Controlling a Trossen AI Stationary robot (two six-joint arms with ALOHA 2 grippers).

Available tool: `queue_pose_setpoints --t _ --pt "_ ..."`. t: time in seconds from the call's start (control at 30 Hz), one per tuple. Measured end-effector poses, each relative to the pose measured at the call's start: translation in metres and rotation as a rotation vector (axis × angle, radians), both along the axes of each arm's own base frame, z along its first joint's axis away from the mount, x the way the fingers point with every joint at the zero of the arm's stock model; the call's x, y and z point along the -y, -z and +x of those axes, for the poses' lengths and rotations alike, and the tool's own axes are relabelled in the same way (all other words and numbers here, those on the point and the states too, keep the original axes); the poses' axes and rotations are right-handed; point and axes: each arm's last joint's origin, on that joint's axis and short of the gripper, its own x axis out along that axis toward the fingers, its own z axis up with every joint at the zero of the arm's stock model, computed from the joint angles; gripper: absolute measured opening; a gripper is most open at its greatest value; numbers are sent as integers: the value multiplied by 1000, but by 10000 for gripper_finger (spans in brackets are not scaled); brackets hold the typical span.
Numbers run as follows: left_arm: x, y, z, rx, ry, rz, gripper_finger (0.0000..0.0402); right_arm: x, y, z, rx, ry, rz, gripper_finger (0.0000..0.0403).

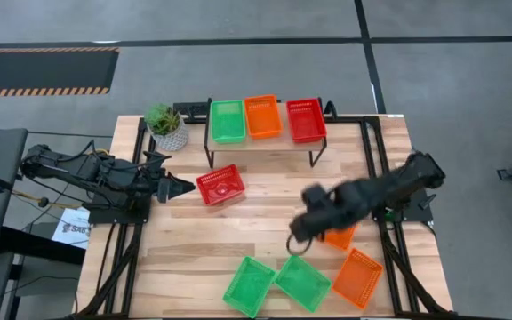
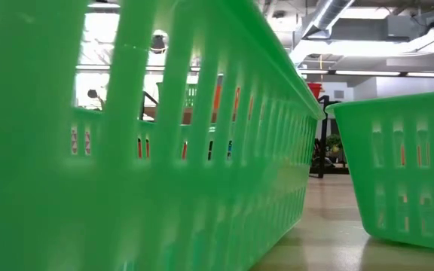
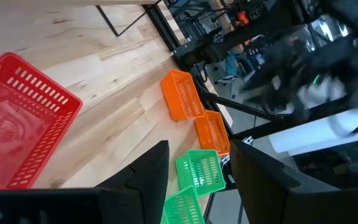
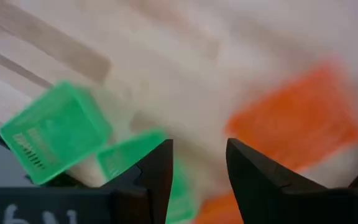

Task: Stack baskets on shelf by color
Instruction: Stack the top orange bin on top of the orange bin on the shelf

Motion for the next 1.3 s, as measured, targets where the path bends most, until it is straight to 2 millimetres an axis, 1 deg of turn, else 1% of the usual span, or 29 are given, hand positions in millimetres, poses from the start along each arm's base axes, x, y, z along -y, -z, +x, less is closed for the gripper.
queue_pose_setpoints --t 0.03,0.13,0.2,0.27,0.37,0.5,0.6,0.7,0.77,0.83,0.97,1.13,1.3 --pt "0 0 0 -3 -1 -2 158 -8 9 -3 -31 48 13 174" --pt "0 1 0 -6 -2 -4 158 -20 35 -20 -166 203 1 177" --pt "0 1 0 -8 -8 -9 158 -27 53 -24 -189 278 -14 179" --pt "0 1 0 -7 -10 -13 158 -29 70 -29 -213 344 -24 180" --pt "0 1 0 -9 -11 -13 158 -27 88 -36 -232 412 -30 180" --pt "0 1 0 -13 -11 -14 158 -15 112 -44 -218 466 -12 179" --pt "0 2 -1 -19 -11 -12 158 -4 116 -61 -195 512 15 178" --pt "0 3 -1 -35 -10 -8 158 7 118 -82 -182 561 26 180" --pt "-1 5 -2 -52 -10 -3 158 13 120 -96 -172 594 34 182" --pt "-1 5 -2 -54 -10 -3 158 15 124 -105 -162 618 52 181" --pt "-1 6 -2 -63 -10 0 158 15 138 -115 -169 639 87 177" --pt "-1 6 -2 -63 -10 0 158 14 158 -119 -190 636 120 173" --pt "-1 6 -2 -63 -10 0 158 17 175 -121 -189 653 140 179"
